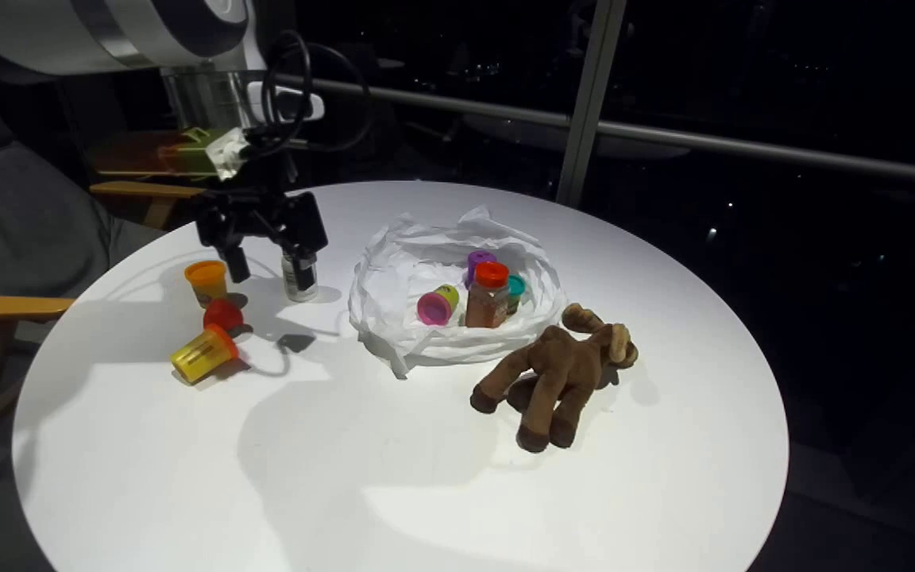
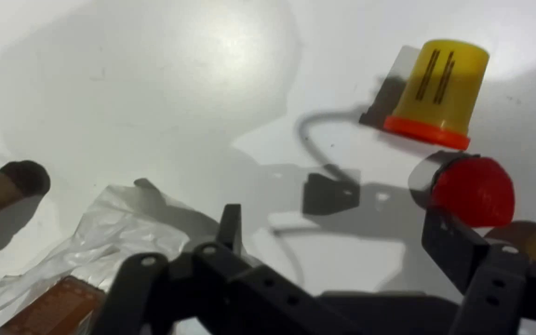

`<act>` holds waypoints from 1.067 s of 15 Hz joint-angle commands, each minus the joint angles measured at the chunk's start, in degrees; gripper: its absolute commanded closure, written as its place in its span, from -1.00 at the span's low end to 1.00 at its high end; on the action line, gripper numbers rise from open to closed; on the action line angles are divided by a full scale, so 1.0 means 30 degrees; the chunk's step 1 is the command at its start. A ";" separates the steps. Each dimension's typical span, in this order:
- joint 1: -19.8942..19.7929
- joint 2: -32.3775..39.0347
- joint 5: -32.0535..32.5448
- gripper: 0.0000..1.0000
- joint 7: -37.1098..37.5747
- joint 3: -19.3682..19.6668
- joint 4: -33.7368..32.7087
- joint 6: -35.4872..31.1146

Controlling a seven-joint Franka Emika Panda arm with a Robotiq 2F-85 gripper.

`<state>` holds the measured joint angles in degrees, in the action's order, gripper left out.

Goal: Pick the objects on the table in the plastic bag

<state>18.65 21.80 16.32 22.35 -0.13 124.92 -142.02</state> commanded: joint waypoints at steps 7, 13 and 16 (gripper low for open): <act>-0.0425 -0.0372 -0.1525 -1.00 -0.1339 -0.2057 0.3145 -0.2781; -0.0486 0.1311 -0.2195 -1.00 -0.2368 -0.2014 0.2839 -0.4656; -0.0662 0.1959 -0.2571 -1.00 -0.2993 -0.2033 0.2720 -0.5629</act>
<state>18.04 26.06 10.79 16.44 -5.45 133.91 -155.92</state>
